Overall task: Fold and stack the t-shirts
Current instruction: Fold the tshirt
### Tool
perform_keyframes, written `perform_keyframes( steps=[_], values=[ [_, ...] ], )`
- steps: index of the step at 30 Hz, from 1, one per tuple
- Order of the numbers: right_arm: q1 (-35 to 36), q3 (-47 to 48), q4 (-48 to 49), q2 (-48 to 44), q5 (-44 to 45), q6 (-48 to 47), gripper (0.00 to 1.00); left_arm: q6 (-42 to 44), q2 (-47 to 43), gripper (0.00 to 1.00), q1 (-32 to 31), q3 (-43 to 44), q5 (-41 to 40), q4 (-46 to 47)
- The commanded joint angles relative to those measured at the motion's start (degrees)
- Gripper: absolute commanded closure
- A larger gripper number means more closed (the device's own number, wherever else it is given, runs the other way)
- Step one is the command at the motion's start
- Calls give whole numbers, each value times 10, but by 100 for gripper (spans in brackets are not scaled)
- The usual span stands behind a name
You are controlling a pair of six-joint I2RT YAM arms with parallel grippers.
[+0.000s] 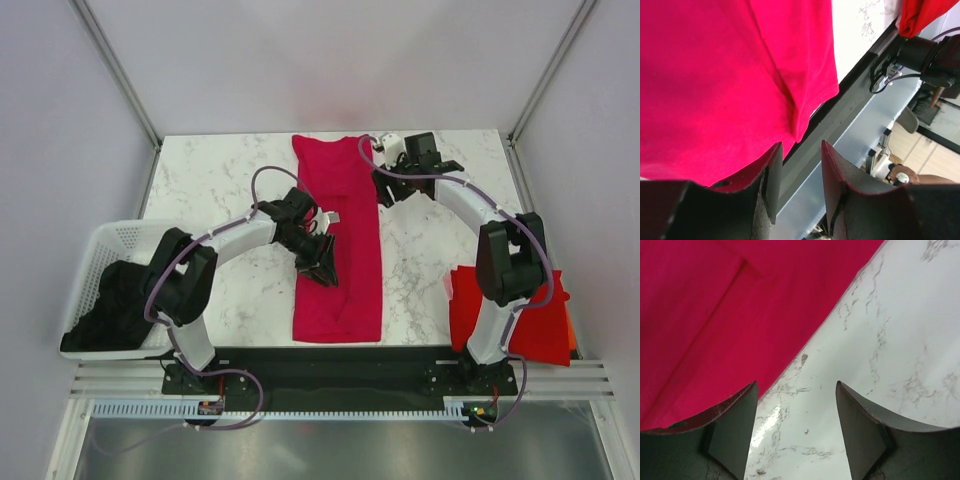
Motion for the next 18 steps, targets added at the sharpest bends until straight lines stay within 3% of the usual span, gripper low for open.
perform_keyframes(
  steps=[1, 18],
  values=[
    [1, 1, 10, 2, -25, 6, 28, -38, -11, 56, -4, -30, 36, 37],
    [7, 159, 13, 180, -20, -1, 27, -18, 44, 56, -73, -41, 40, 50]
  ],
)
